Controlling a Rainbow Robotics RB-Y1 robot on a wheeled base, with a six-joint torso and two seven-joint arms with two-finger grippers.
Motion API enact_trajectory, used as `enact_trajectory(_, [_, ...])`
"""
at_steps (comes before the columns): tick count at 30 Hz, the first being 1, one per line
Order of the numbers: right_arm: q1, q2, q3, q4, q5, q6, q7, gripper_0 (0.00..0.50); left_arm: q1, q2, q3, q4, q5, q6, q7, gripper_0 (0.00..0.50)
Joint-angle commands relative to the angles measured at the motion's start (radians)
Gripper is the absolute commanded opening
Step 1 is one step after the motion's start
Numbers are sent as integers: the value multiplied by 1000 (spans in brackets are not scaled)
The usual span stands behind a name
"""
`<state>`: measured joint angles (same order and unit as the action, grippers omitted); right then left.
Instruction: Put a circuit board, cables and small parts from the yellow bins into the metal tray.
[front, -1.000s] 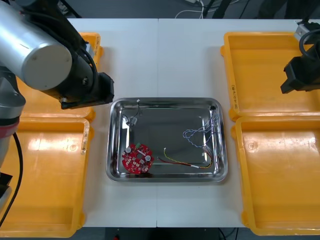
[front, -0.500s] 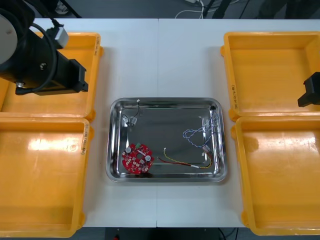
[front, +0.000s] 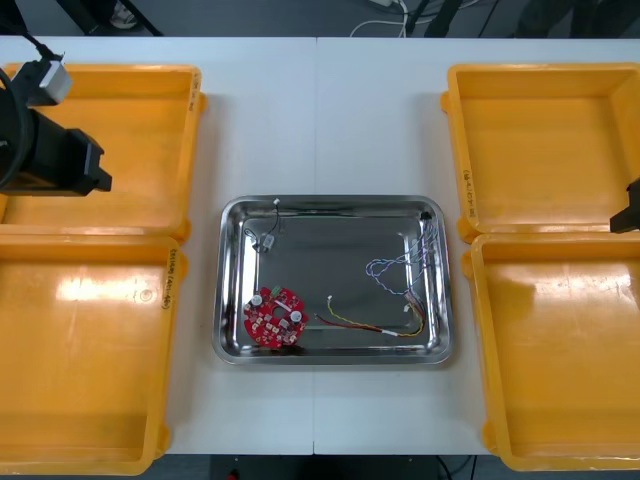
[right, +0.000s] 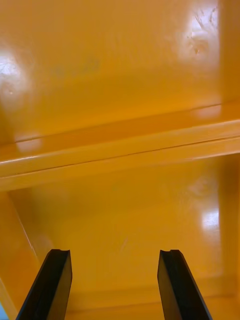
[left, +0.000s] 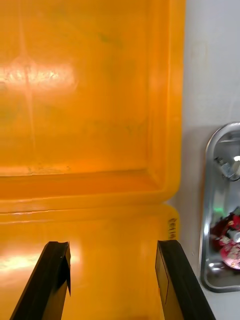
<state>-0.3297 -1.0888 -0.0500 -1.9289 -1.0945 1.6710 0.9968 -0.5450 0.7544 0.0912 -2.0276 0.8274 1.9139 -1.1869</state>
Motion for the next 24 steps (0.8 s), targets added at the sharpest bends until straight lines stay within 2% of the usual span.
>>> enact_trajectory(1, [93,-43,-65,-79,33,-48,-53,500,60,68,64,-31,27,6,-56,500])
enact_trajectory(5, [123,-33,-67,-105,44,-63,-55,500,102,83,90,-31,45,6,-65,500])
enact_trajectory(13, [150,13,-68,-156,113,-63,-46,500,201,112,124,-31,59,6,-89,500])
enact_trajectory(24, [182,40,-68,-156,137,-116,-40,500,292,141,168,-63,67,-7,-135,500])
